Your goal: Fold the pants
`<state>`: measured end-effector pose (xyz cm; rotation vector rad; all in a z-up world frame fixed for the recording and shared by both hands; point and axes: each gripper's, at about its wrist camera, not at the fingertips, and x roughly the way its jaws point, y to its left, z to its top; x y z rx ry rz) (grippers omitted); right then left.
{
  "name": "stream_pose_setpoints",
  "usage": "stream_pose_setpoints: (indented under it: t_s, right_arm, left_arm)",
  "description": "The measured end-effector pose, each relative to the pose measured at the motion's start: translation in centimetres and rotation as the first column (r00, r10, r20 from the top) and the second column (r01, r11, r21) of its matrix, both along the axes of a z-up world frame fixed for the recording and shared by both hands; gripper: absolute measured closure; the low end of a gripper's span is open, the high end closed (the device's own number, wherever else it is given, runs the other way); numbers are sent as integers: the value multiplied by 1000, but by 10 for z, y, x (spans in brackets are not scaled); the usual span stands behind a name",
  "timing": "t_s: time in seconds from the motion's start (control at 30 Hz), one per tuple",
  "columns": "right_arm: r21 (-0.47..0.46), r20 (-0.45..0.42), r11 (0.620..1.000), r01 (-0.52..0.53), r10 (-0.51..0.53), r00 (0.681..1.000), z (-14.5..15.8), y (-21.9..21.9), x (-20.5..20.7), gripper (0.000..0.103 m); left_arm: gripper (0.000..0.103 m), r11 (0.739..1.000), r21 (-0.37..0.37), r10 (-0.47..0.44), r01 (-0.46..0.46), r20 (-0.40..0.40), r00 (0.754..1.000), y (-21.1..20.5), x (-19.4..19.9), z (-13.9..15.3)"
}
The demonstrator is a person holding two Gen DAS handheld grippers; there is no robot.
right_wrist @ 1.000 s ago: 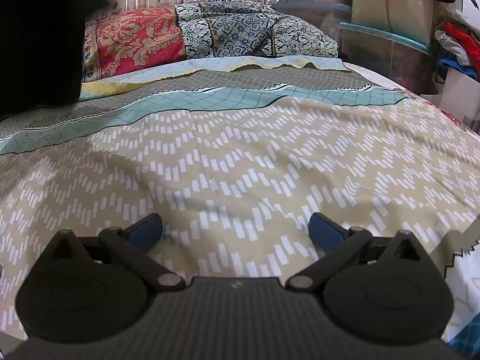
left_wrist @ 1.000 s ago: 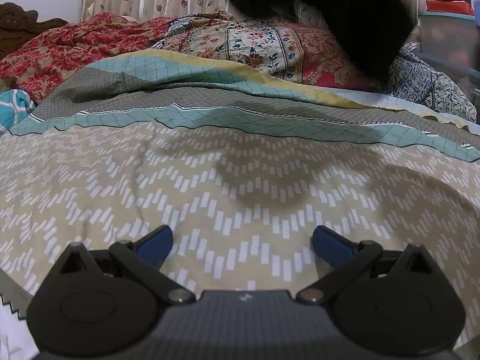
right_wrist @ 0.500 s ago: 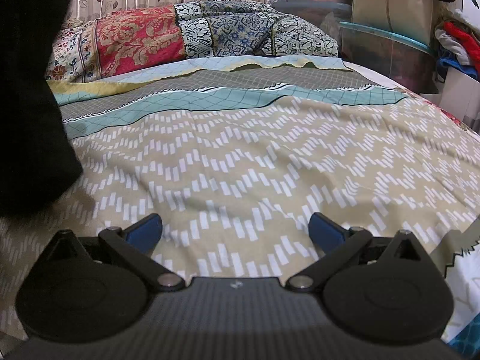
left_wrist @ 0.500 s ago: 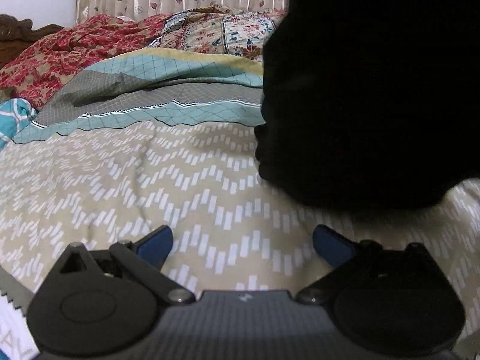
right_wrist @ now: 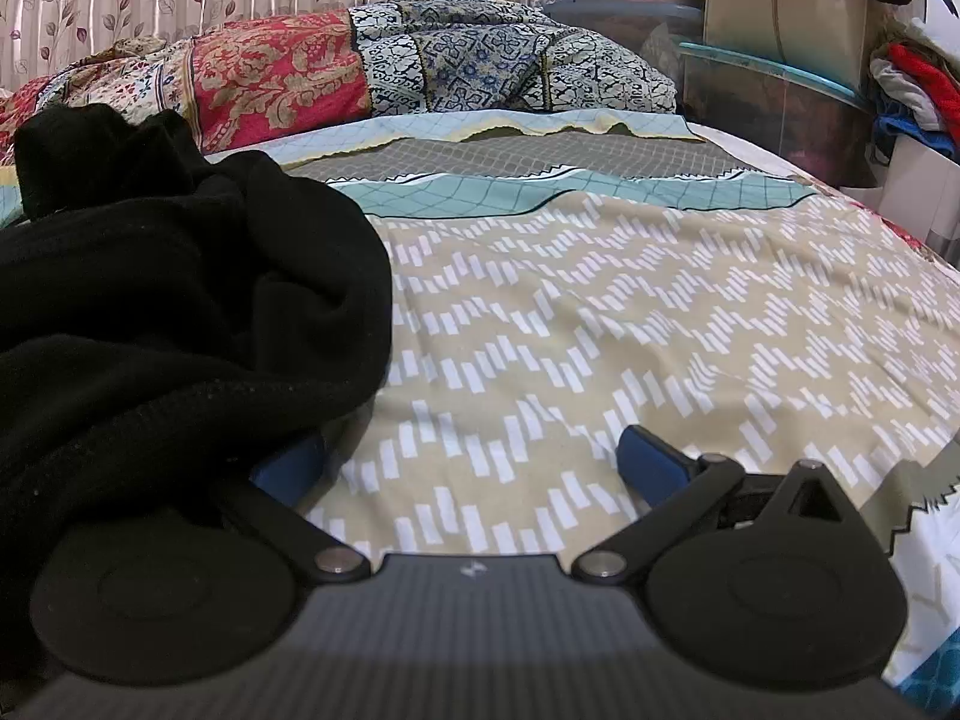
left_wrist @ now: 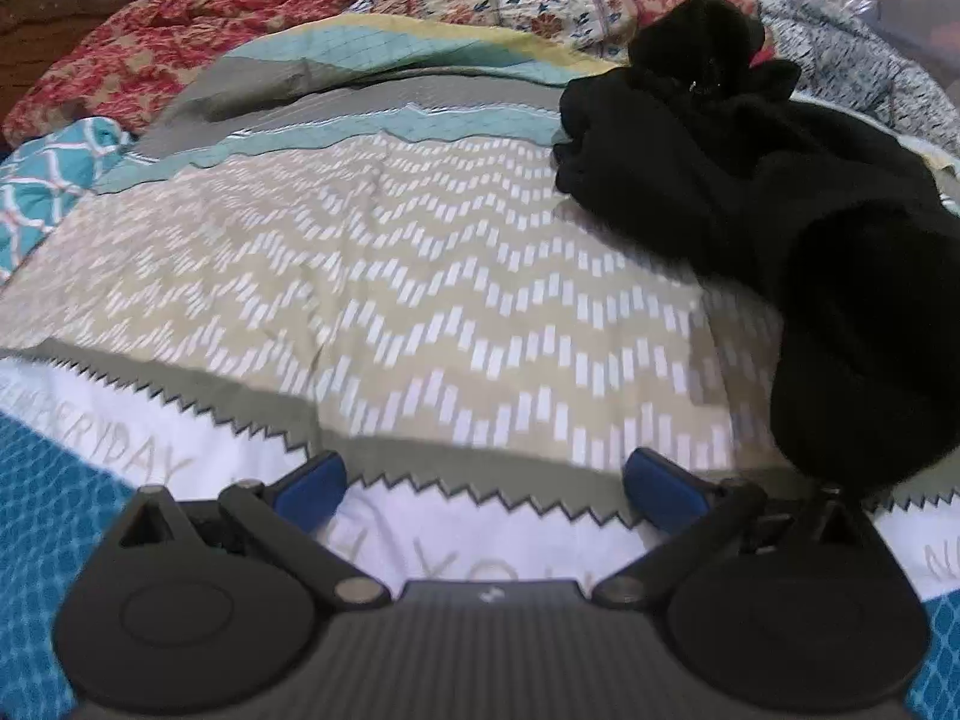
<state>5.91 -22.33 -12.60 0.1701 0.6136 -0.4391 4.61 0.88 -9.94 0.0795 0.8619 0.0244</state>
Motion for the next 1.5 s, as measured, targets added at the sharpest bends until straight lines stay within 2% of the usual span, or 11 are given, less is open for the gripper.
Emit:
stream_pose_setpoints:
  t_s: [0.27, 0.53, 0.9, 1.5]
  right_arm:
    - [-1, 0, 1000, -1, 1, 1000, 0, 0, 1, 0]
    - [-2, 1, 1000, -1, 1, 1000, 0, 0, 1, 0]
    - [-3, 1, 1000, -2, 2, 1000, 0, 0, 1, 0]
    - [-6, 7, 1000, 1, -1, 1000, -1, 1, 1, 0]
  left_arm:
    - [0, 999, -16, 38, -39, -70, 997, 3, 5, 3]
    - [0, 998, -1, 60, -60, -59, 996, -2, 5, 2]
    - [0, 999, -16, 33, -33, -55, 998, 0, 7, 2]
    - [0, 1000, -25, 7, -10, -121, 993, 2, 8, 5]
